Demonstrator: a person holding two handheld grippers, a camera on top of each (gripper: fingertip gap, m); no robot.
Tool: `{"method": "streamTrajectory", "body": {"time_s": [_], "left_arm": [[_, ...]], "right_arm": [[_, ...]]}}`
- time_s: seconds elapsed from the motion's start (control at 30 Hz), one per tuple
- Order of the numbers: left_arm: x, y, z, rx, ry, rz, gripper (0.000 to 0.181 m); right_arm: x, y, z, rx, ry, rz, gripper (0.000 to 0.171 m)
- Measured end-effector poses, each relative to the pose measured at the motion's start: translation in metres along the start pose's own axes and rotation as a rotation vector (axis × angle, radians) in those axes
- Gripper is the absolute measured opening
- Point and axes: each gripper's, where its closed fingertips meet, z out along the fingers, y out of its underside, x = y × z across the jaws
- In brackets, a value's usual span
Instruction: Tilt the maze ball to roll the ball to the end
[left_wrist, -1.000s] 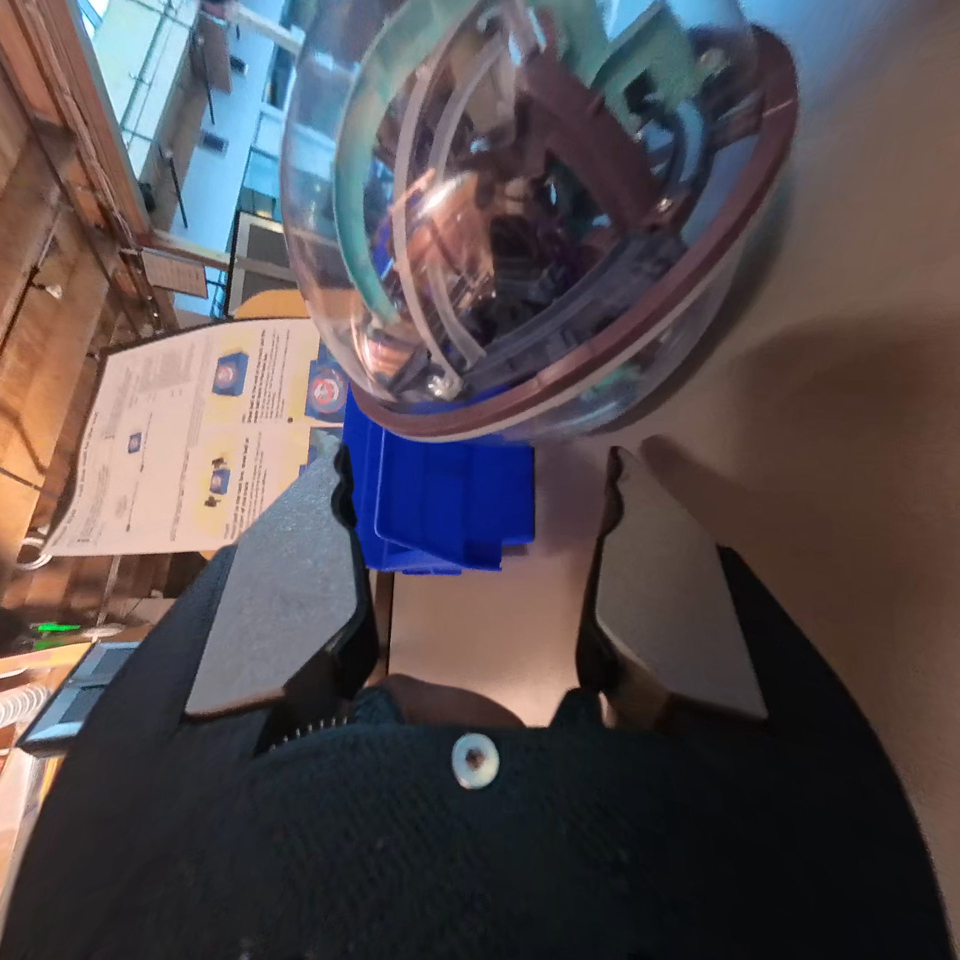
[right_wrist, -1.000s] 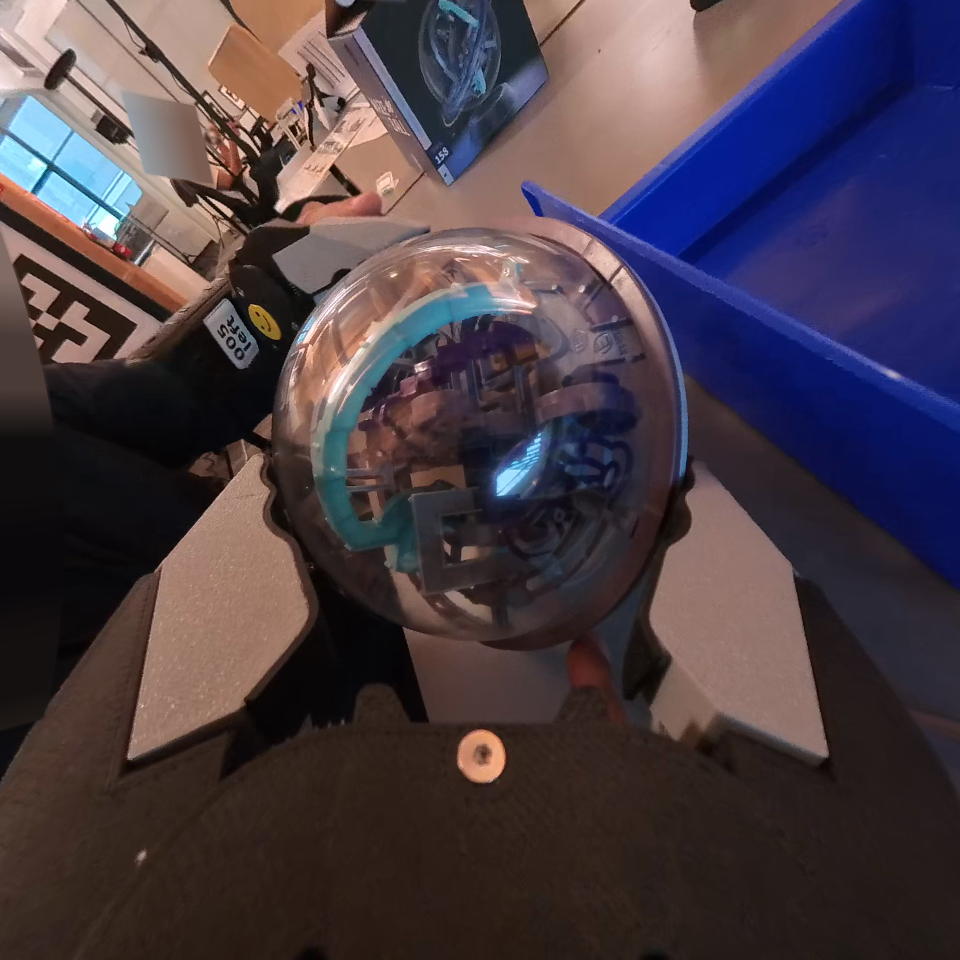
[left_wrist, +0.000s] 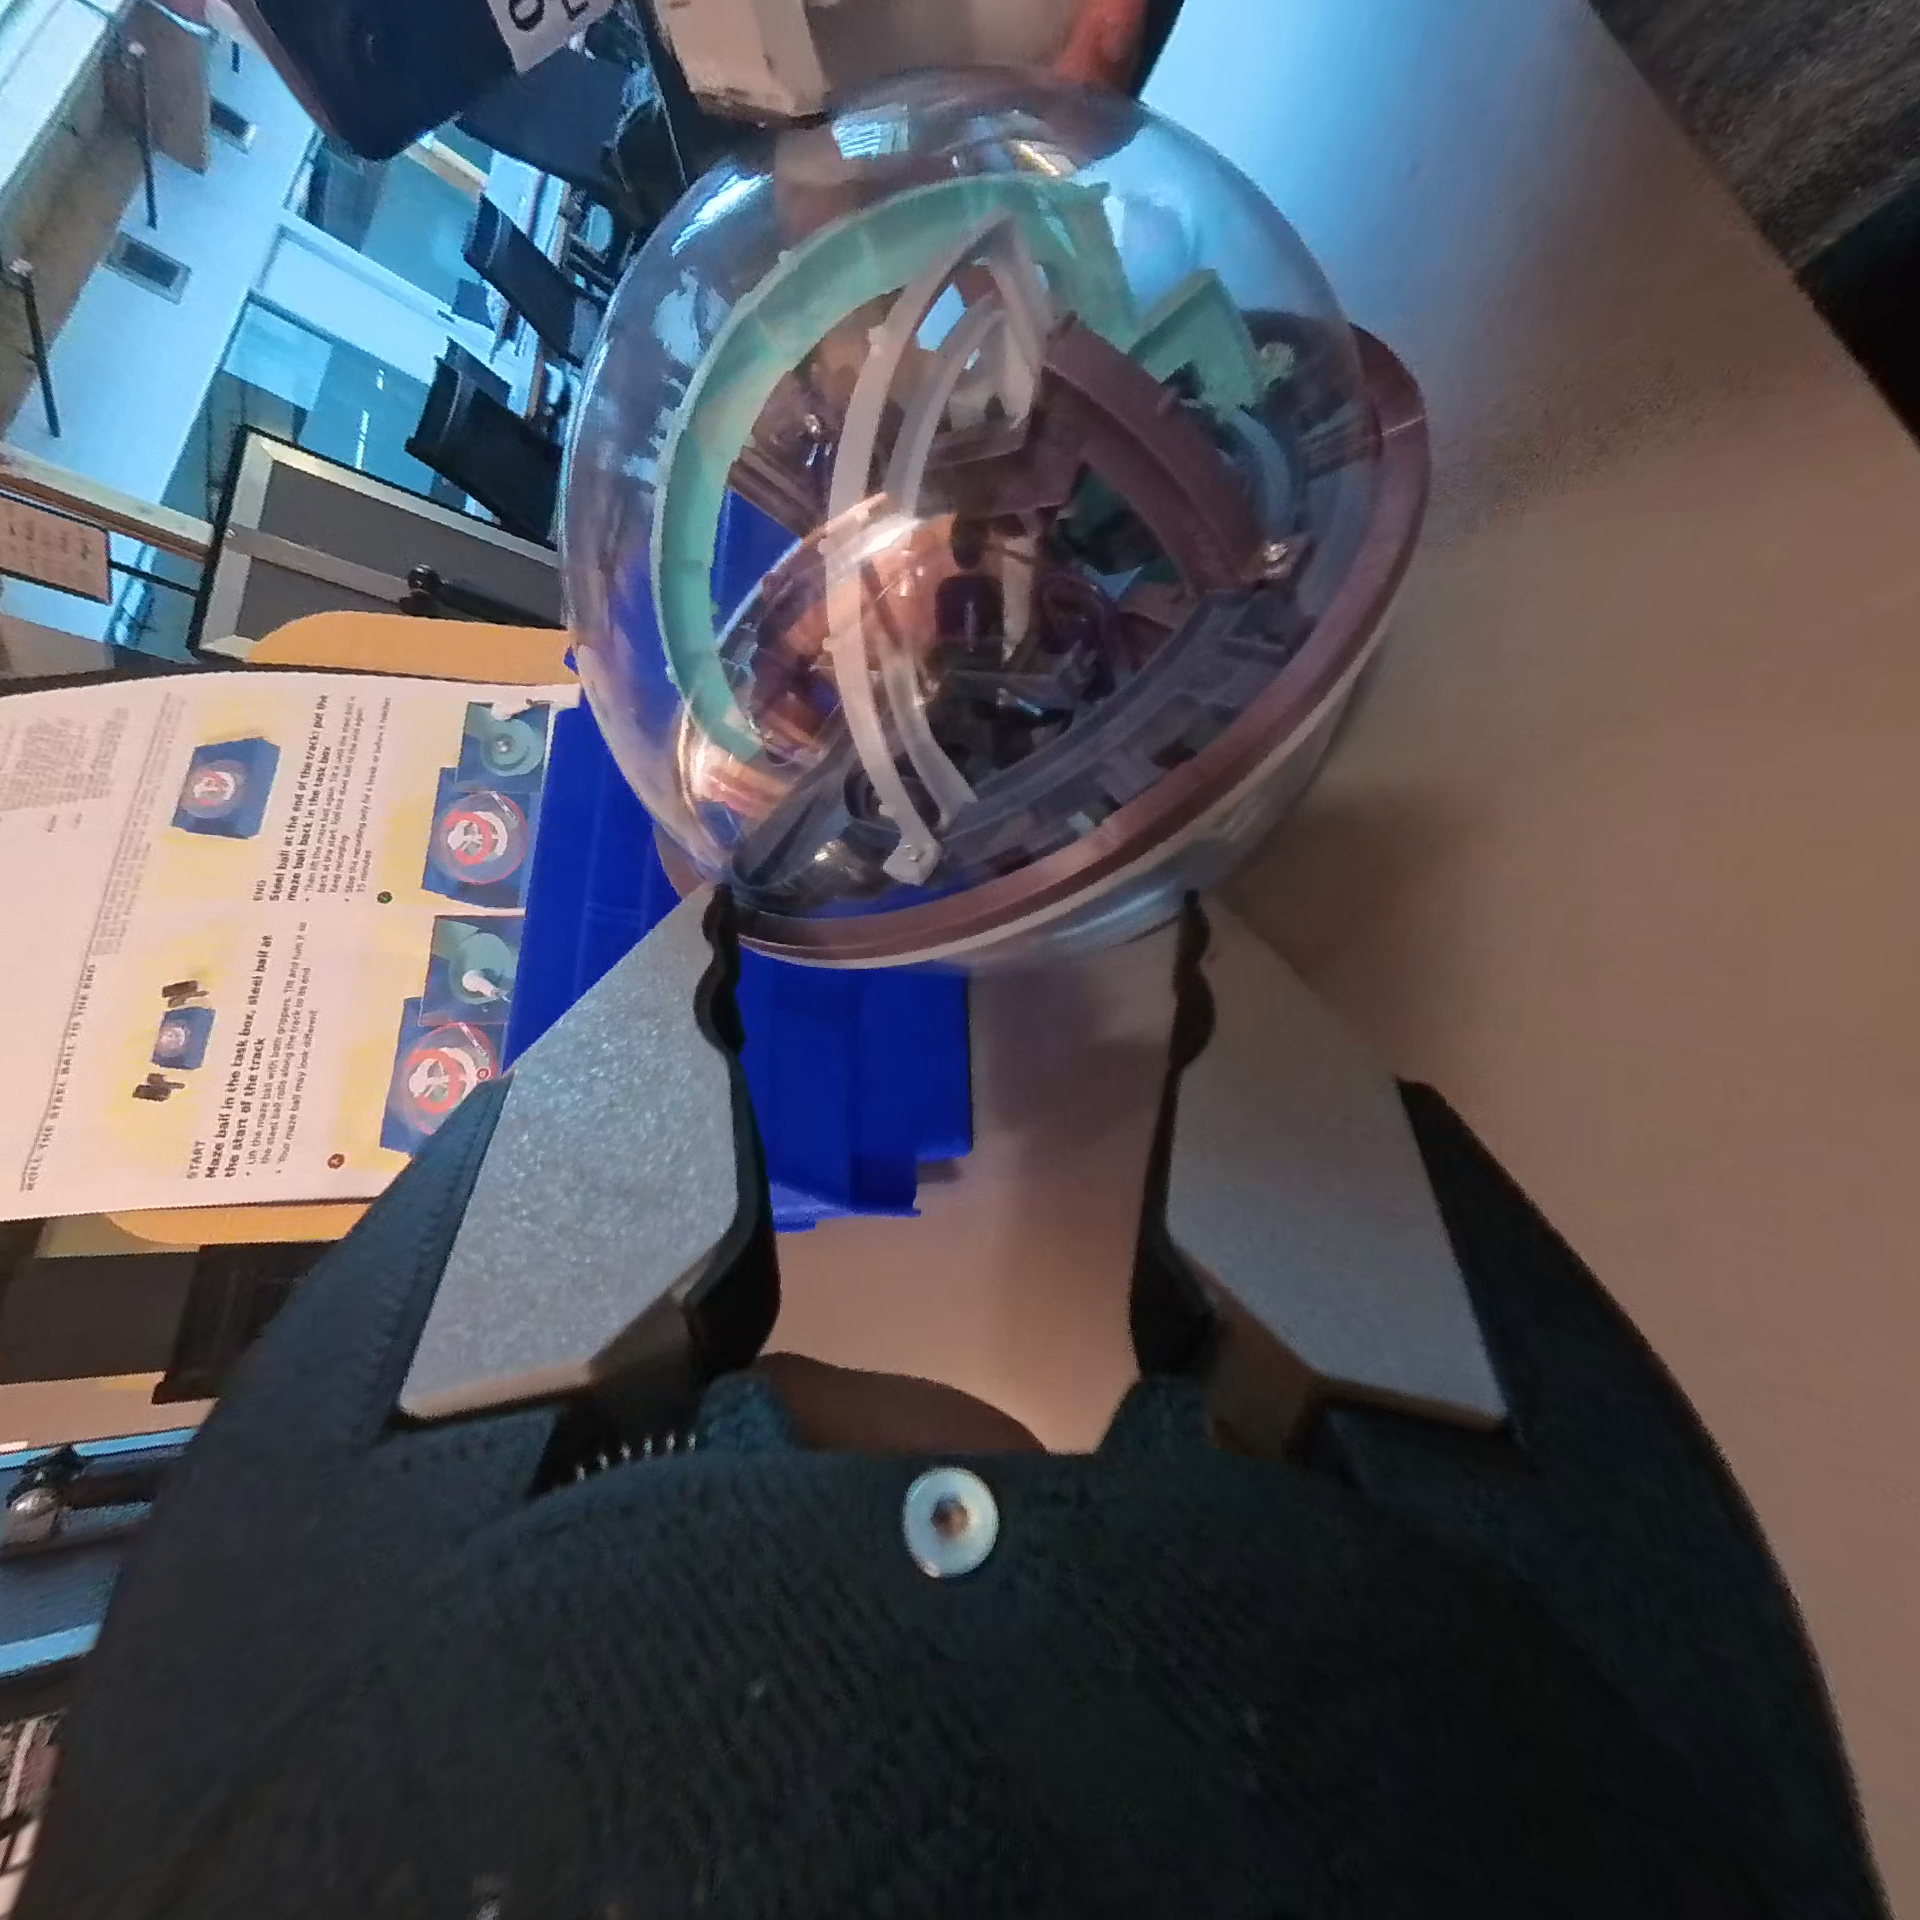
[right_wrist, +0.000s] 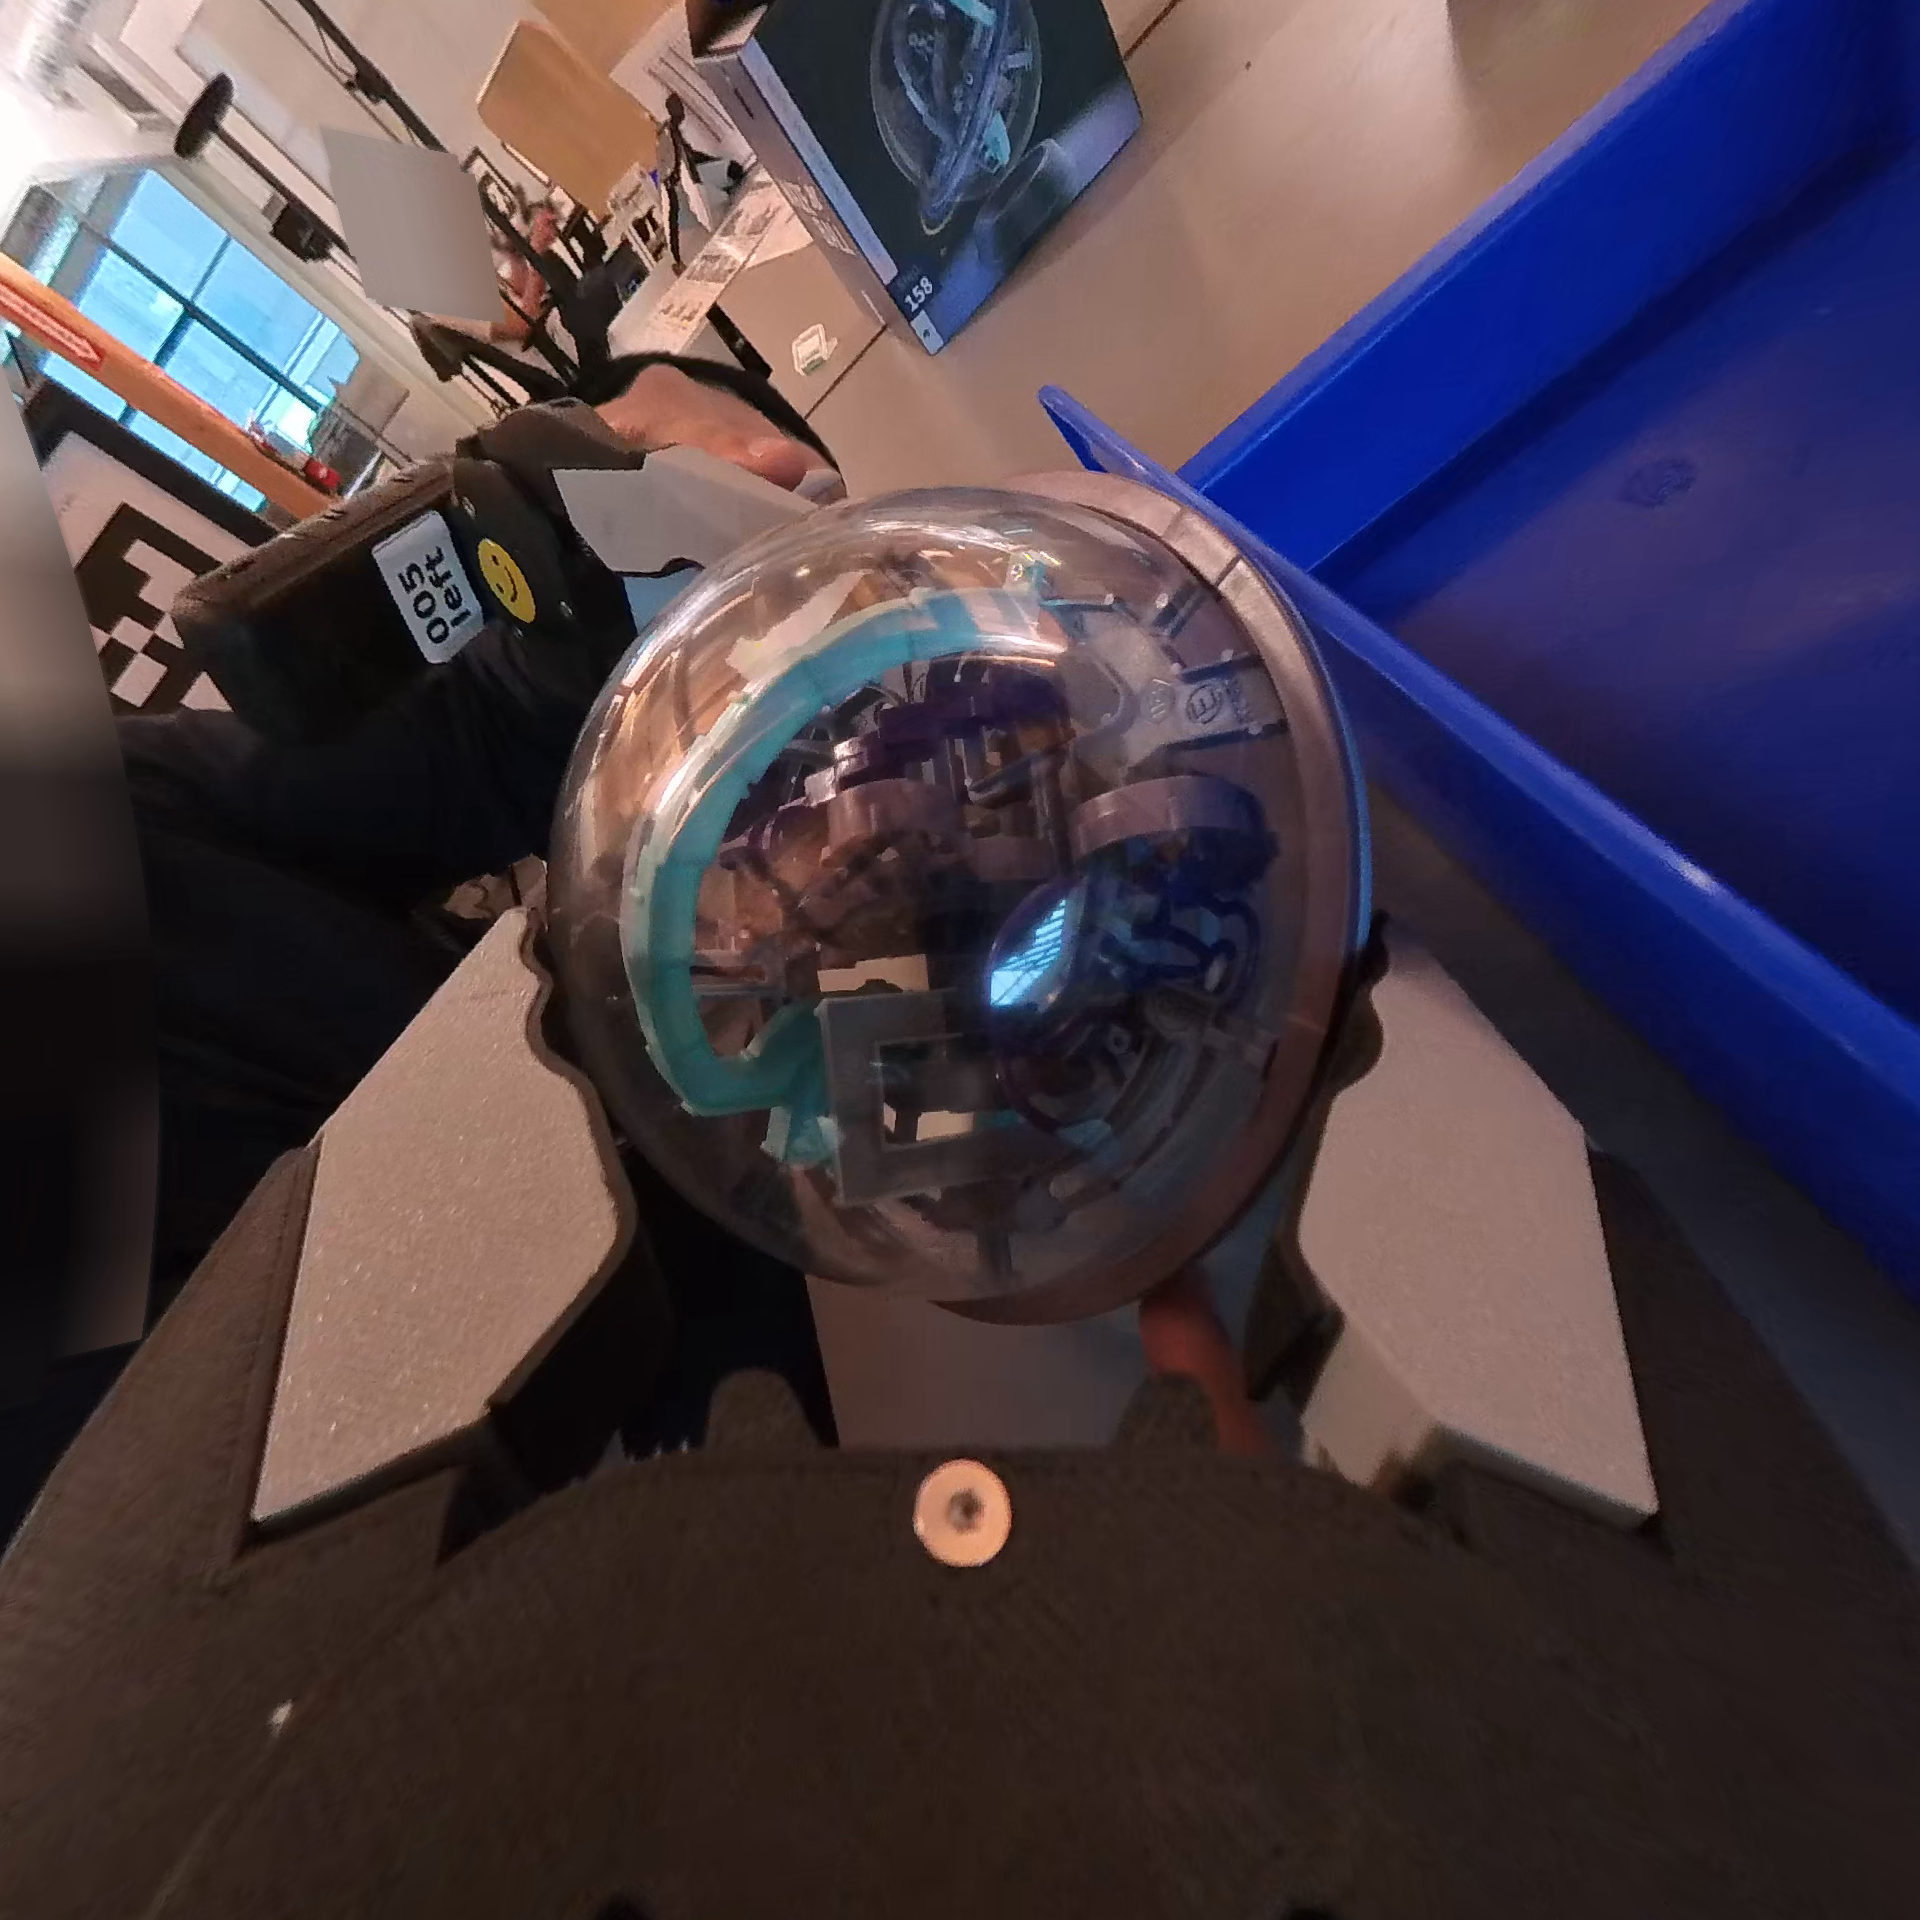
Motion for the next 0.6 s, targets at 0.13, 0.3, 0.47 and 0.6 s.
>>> {"method": "streamTrajectory", "body": {"time_s": [0.13,0.3,0.47,0.6], "left_arm": [[0.001,-0.004,0.0,0.02,-0.009,0.002,0.083],[0.0,-0.006,-0.002,0.04,0.003,0.0,0.08],[0.0,-0.007,-0.002,0.046,0.004,0.004,0.079],[0.0,-0.006,-0.002,0.048,0.005,-0.002,0.077]], "right_arm": [[0.0,0.001,-0.002,0.002,-0.001,0.0,0.143],[0.0,-0.003,-0.006,0.02,0.028,-0.075,0.142],[0.001,-0.009,-0.01,0.03,0.076,-0.131,0.141],[0.001,-0.018,-0.019,0.046,0.181,-0.234,0.138]]}}
